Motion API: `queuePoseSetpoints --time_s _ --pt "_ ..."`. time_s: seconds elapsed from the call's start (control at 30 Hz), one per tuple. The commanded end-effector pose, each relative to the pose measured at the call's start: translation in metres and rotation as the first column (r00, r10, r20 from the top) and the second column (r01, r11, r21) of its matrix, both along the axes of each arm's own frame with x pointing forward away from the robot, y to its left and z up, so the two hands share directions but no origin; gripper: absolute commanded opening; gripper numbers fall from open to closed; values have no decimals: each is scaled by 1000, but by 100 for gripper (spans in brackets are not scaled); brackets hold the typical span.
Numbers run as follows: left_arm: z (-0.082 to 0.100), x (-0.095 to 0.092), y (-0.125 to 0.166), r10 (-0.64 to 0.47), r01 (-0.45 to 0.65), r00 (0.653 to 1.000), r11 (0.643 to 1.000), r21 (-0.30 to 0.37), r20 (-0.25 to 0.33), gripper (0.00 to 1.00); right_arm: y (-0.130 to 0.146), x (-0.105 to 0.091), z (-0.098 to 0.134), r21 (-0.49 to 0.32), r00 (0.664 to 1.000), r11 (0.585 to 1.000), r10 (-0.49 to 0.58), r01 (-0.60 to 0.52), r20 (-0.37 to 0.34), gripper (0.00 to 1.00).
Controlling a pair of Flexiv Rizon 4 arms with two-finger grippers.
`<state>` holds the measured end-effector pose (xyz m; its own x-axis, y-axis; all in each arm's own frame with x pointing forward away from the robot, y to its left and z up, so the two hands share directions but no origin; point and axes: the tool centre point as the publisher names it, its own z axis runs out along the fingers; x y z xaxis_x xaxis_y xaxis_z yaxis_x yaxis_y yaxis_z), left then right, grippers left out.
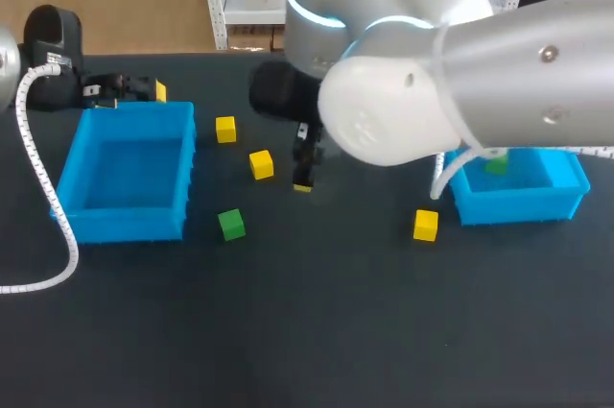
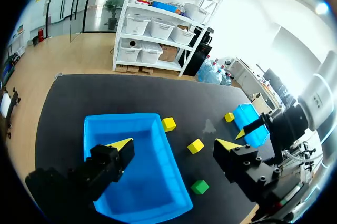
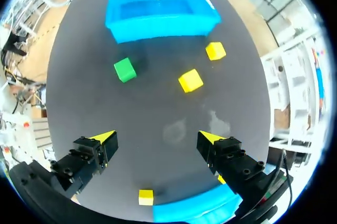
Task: Put the green cubes in the right bin and the yellow cubes in the left bin.
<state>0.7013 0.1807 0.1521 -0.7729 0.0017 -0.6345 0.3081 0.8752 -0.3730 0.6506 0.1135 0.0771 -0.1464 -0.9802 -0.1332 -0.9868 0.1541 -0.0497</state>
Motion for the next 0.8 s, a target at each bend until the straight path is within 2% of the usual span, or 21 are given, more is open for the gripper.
queuePoseSetpoints --time_s 0.03,0.43,0.8 --pt "-2 -1 2 -6 6 1000 1000 -10 7 100 11 -3 -2 -13 999 999 33 -33 12 100" --pt "-2 -1 2 -6 6 1000 1000 -10 7 100 40 -18 -15 -23 991 991 134 -134 16 100" --pt "-2 -1 2 -6 6 1000 1000 -10 7 100 60 -27 -36 -55 979 977 205 -206 -16 100"
